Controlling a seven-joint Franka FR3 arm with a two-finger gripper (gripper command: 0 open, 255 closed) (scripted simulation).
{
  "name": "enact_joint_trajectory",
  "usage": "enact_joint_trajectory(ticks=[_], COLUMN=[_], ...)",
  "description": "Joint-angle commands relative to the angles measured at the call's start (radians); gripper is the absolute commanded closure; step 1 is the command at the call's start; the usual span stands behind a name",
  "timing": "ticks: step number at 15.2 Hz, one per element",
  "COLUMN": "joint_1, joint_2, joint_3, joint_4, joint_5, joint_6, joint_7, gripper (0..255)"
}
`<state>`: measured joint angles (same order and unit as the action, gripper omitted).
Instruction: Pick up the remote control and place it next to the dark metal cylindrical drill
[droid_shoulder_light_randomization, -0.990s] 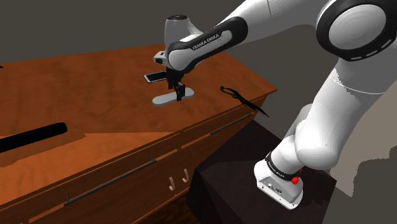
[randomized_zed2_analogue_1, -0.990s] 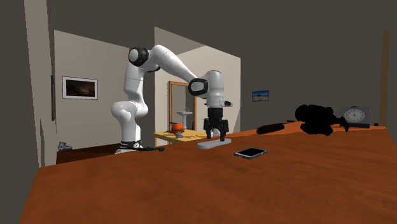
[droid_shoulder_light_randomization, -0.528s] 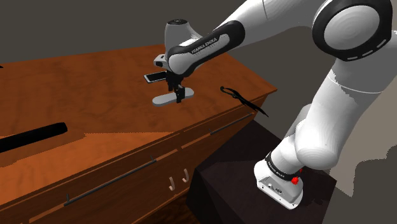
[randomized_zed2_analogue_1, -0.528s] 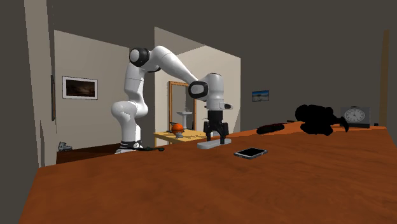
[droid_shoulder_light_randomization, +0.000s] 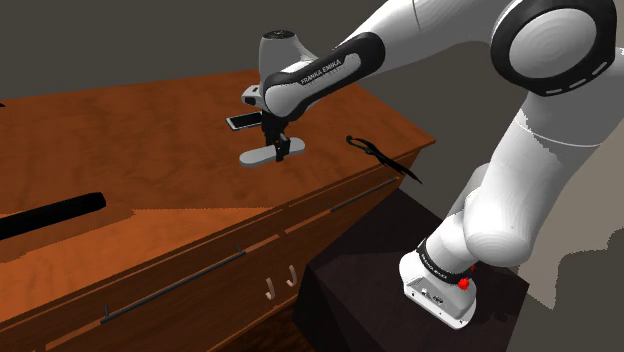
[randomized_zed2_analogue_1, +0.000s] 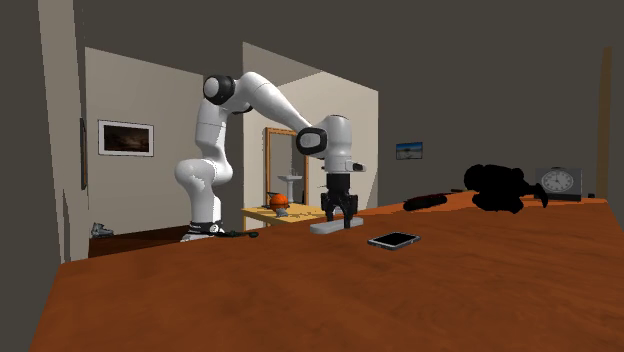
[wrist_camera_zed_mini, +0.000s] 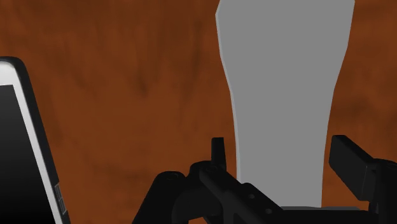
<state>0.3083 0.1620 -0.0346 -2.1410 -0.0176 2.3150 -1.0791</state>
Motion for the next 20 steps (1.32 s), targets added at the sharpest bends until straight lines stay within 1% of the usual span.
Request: enact_joint_trajectory(ticks=[1, 4, 20], joint_1=[0.000, 0.000, 0.001], joint_2=[0.000, 0.000, -0.106], joint_3=[0.000, 0.000, 0.000], joint_4=[0.000, 0.000, 0.096], joint_5=[0.000, 0.000, -0.002], joint_6=[0.000, 0.000, -0.201], joint_7=[0.000, 0.000, -0.001], gripper=[255, 255, 255])
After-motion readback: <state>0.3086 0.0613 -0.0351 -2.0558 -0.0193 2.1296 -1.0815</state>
